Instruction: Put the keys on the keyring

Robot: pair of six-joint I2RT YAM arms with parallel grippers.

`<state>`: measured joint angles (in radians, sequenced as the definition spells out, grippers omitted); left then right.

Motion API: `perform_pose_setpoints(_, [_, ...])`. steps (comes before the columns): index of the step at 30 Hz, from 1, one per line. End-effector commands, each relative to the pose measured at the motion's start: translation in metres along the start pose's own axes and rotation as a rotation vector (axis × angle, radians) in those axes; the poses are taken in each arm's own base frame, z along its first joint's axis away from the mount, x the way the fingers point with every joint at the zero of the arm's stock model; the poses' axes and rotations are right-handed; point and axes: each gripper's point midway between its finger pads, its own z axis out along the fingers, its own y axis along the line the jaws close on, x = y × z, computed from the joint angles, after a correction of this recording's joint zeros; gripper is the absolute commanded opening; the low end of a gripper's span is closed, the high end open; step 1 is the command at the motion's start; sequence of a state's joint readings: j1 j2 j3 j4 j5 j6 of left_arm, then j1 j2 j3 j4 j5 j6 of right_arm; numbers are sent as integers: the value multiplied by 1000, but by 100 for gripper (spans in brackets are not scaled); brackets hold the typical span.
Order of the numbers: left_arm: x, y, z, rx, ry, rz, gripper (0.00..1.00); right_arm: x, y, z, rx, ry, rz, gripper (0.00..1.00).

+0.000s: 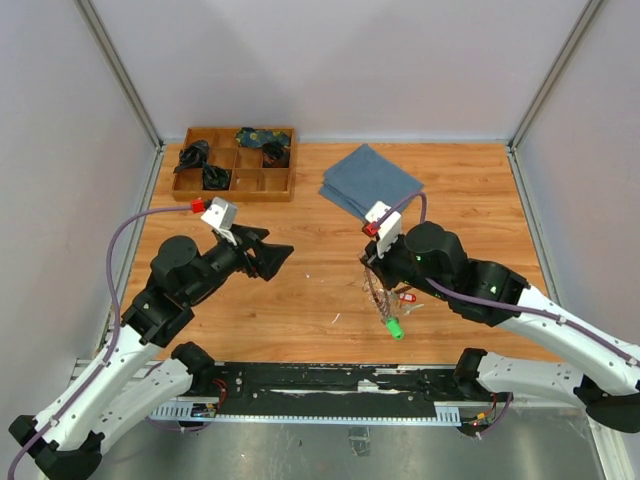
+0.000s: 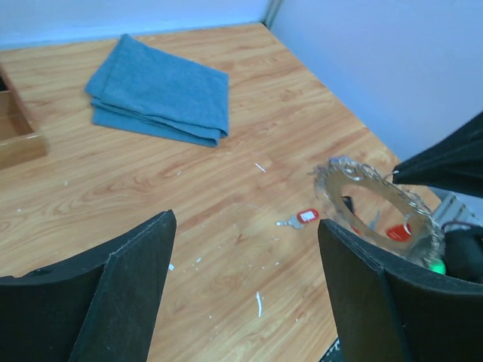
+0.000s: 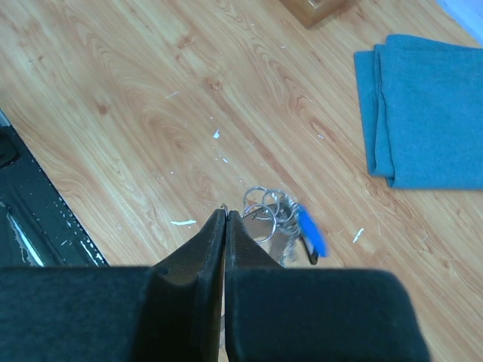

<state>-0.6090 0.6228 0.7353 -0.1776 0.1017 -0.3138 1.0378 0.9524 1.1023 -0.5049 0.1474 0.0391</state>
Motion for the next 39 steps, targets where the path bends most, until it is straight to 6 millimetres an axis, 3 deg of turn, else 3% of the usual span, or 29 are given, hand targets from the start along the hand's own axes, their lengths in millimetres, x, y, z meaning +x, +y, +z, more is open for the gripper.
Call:
perform_pose_setpoints(1, [-10,-25,-2,141,-2,59,81,-17,8,-3,-54,-60,-32,0])
perform_pose_setpoints(9, [-24,-40,6,233,-34,165,79,-32,7,-9,-103,-105,-95,0])
perform_pose_setpoints(15, [-23,-56,12,353,-130,163,65,-43,4,-4,-185,-163,-41,0])
perform_pose_setpoints(20, [-19,-74,17,474,-153,198,53,-64,4,-9,-330,-293,17,0])
perform_pose_setpoints(29, [-23,-95,29,571,-204,248,52,-90,15,-19,-466,-456,14,0])
perform_pose_setpoints(39, [-36,-115,18,670,-316,217,37,-116,21,-41,-508,-634,66,0])
